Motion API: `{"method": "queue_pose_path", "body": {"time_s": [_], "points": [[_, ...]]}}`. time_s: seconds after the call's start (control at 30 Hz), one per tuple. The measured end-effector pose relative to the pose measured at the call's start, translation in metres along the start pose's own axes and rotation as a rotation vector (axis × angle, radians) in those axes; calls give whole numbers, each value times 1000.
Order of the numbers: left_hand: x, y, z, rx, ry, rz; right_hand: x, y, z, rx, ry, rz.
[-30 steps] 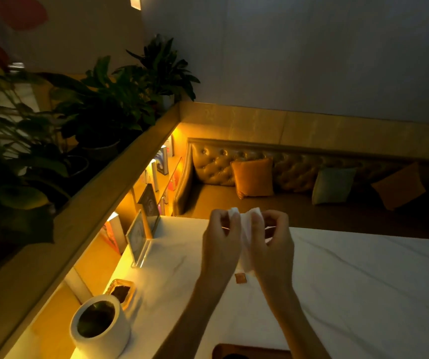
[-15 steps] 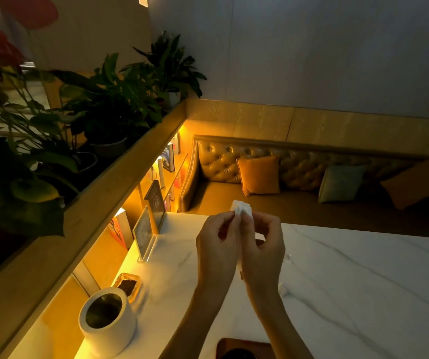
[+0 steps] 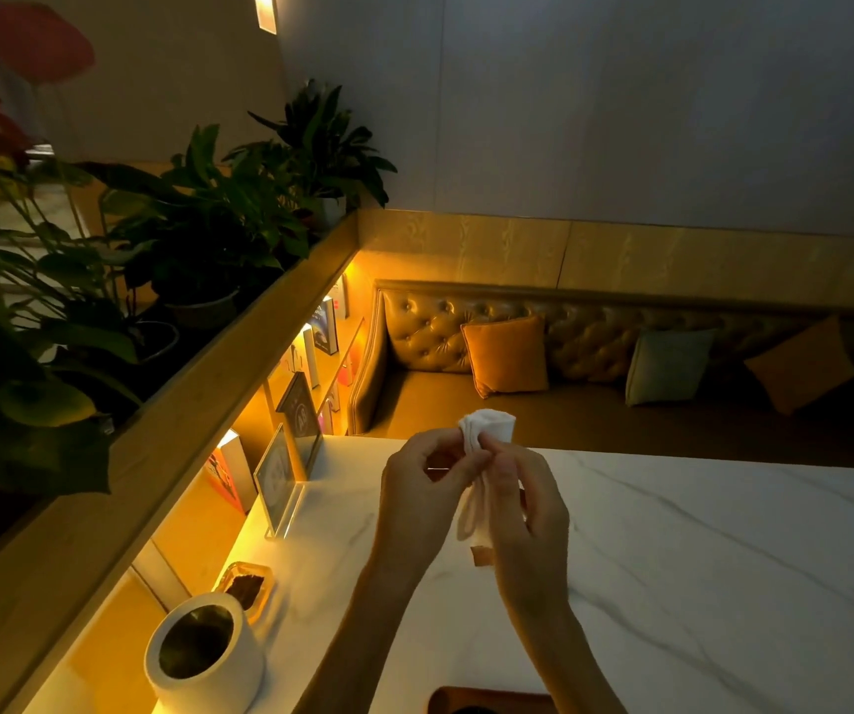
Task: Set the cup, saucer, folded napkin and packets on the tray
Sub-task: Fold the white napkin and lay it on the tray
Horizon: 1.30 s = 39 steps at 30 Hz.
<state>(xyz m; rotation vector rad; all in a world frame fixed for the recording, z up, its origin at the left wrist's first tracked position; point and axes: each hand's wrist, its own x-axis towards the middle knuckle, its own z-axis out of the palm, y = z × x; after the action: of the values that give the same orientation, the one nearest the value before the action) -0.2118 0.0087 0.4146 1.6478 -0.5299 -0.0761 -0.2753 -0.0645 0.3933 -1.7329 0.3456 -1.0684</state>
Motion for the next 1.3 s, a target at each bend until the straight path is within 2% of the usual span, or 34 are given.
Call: {"method": "queue_pose_path", "body": {"time_s": [0.1, 0.2, 0.27, 0.33, 0.4, 0.5, 0.63, 0.7, 0.77, 0.93, 1.03, 1.13, 1.23, 1.3], "points": [[4, 1, -8, 22, -97, 5, 4, 3, -16, -50, -73, -57], [5, 4, -18, -50, -202, 4, 14, 11, -33, -102, -12, -63], [6, 7, -23, -176, -255, -50, 27, 12, -43, -42, -23, 133], [8, 8, -27, -334, -291, -157, 41, 11, -54, 94, -221, 423], [8, 5, -29, -427, -298, -257, 45, 21, -62, 297, -395, 563], [6, -8, -22, -381, -279, -373, 33, 33, -69, 440, -445, 604], [0, -22, -13, -505, -245, -503, 32, 39, -74, 360, -358, 622], [-2, -32, -9, -319, -257, -471, 34, 41, -78, 319, -336, 622], [-2, -40, -4, -242, -264, -431, 36, 45, -84, 298, -334, 628], [0, -42, 1, -255, -325, -413, 40, 50, -103, 169, -529, 727], [-1, -44, 2, -309, -400, -436, 39, 56, -111, 154, -511, 755], [-1, -44, -1, -440, -483, -512, 40, 60, -120, 300, -538, 831], [-2, -43, -12, -497, -605, -510, 41, 60, -134, 557, -704, 887], [-4, -41, -19, -500, -644, -504, 41, 58, -142, 653, -847, 837]]}}
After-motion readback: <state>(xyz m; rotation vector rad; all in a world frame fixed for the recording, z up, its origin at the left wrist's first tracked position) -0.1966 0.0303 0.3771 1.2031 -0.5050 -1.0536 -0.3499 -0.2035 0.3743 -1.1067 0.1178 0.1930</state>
